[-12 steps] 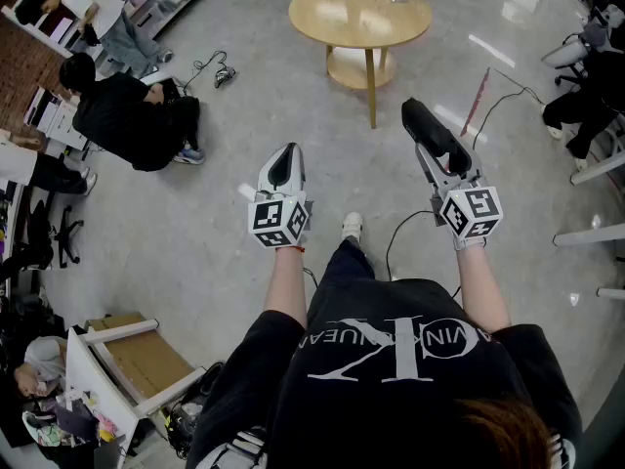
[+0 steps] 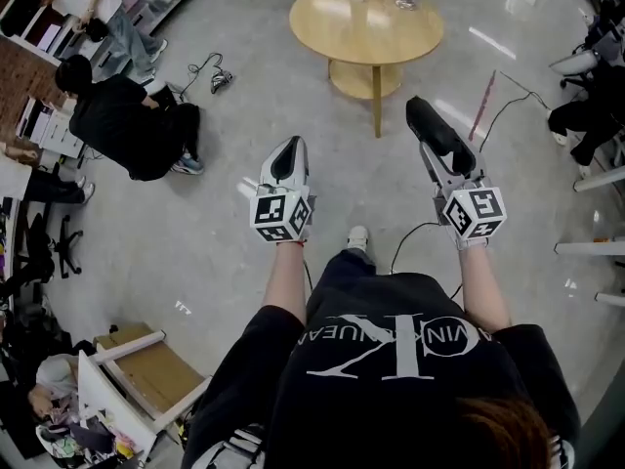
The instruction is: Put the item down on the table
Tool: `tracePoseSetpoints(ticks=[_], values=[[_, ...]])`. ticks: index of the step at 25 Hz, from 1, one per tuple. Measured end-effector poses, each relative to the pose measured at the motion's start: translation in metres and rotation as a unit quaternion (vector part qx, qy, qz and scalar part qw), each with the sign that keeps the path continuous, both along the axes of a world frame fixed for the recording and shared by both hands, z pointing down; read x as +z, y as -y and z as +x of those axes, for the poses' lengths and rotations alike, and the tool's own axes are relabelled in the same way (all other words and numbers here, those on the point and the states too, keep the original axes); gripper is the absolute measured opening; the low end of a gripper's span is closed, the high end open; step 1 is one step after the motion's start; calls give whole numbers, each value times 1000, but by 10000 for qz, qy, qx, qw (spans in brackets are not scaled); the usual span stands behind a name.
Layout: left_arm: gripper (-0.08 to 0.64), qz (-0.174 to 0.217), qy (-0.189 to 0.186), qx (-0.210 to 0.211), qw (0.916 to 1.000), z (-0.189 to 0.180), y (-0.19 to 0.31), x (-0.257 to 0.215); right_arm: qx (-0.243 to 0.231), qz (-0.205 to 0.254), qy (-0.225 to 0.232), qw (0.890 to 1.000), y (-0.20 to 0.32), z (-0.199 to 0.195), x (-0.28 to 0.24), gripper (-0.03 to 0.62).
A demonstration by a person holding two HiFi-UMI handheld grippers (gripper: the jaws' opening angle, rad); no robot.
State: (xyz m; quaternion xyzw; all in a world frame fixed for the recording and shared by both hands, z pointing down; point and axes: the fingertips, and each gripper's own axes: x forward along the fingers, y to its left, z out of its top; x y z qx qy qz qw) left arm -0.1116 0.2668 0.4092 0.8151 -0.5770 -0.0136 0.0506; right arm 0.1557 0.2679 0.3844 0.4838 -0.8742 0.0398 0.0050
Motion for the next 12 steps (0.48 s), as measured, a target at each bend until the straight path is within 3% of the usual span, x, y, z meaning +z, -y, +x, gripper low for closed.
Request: tracePoseSetpoints(ticks=[12], values=[[17,-68,-26,150,9999,-40,99,11,150,-21,61,9999,92,-39,6,278]])
